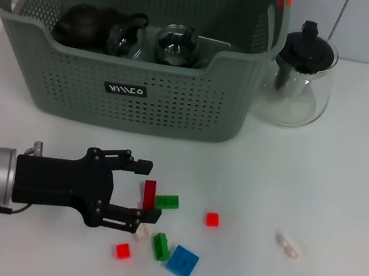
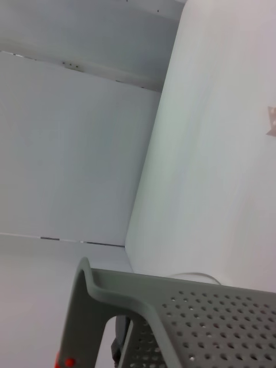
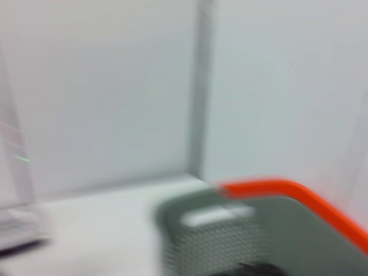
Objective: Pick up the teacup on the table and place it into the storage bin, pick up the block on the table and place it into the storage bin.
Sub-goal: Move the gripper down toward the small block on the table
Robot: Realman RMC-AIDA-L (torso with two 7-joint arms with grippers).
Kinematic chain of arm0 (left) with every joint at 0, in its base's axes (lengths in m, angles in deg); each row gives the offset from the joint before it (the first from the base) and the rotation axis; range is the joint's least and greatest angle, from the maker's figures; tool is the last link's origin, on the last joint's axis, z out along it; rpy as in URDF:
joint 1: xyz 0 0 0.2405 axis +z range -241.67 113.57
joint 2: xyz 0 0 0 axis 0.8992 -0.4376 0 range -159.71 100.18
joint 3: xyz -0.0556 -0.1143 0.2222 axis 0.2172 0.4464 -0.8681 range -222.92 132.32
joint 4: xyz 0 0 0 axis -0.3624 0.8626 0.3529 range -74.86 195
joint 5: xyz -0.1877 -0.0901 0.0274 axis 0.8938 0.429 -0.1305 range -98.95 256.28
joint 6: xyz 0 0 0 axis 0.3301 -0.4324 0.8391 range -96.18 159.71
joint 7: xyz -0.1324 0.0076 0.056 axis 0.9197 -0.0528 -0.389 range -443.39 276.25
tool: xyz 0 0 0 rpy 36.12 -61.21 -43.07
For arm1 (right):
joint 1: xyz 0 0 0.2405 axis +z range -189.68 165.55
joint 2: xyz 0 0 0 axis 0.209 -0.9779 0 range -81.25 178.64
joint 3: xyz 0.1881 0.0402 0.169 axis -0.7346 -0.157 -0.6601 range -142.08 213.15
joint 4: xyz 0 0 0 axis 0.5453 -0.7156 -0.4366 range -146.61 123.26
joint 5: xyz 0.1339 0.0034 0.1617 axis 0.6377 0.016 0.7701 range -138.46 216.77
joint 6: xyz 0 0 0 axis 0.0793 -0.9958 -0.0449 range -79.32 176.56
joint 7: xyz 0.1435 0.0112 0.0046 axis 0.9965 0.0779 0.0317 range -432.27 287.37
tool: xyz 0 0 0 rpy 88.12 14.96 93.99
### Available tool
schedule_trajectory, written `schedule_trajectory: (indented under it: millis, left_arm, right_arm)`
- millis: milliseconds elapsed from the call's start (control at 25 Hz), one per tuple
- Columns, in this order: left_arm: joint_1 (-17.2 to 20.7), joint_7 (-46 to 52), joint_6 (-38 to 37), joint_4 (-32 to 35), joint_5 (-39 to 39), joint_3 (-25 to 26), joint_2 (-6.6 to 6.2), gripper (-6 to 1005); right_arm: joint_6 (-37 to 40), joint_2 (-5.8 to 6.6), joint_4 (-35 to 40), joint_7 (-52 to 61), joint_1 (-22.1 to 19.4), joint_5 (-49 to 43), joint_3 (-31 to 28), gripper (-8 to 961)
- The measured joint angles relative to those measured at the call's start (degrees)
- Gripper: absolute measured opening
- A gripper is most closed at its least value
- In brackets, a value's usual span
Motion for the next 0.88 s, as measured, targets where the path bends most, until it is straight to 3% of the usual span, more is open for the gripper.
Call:
schedule_trajectory:
  millis: [120, 280, 440, 520, 640, 680, 720, 800, 880]
  left_arm:
    - [0.0, 0.0, -0.1, 0.0, 0.0, 0.0, 0.00, 862]
    - [0.1, 0.0, -0.3, 0.0, -0.1, 0.0, 0.00, 862]
    - [0.2, 0.0, -0.3, 0.0, -0.1, 0.0, 0.00, 861]
    - [0.1, 0.3, -0.2, 0.0, -0.1, 0.1, 0.00, 861]
    - [0.1, 0.8, 0.1, -0.1, 0.1, 0.4, -0.01, 861]
    - [0.1, 0.8, 0.1, -0.1, 0.2, 0.5, 0.00, 861]
    - [0.1, 1.0, 0.1, -0.2, 0.2, 0.8, -0.01, 861]
    - [0.1, 1.3, 0.3, -0.5, 0.2, 1.2, 0.00, 862]
    - [0.0, 1.3, 0.4, -1.0, 0.3, 1.8, 0.00, 862]
  right_arm:
    - [10.7, 1.42, 0.7, -2.6, -3.2, 8.9, -3.4, 871]
    - [23.2, 2.47, 0.5, -6.3, -6.3, 8.0, -5.4, 870]
    - [26.0, 4.15, 0.4, -7.9, -10.6, 2.4, -0.6, 869]
    - [26.0, 4.21, -0.1, -8.3, -11.8, -1.4, 1.9, 869]
    - [25.9, 2.81, -2.3, -10.1, -11.8, -9.0, 4.7, 868]
    - [25.7, 1.14, -4.3, -11.9, -10.7, -15.3, 5.8, 868]
    - [25.7, 1.14, -4.3, -11.9, -10.7, -15.3, 5.8, 867]
    - [25.0, -0.81, -7.0, -14.3, -9.0, -22.2, 6.5, 865]
    - [23.2, -1.88, -10.8, -15.9, -7.0, -27.3, 7.8, 862]
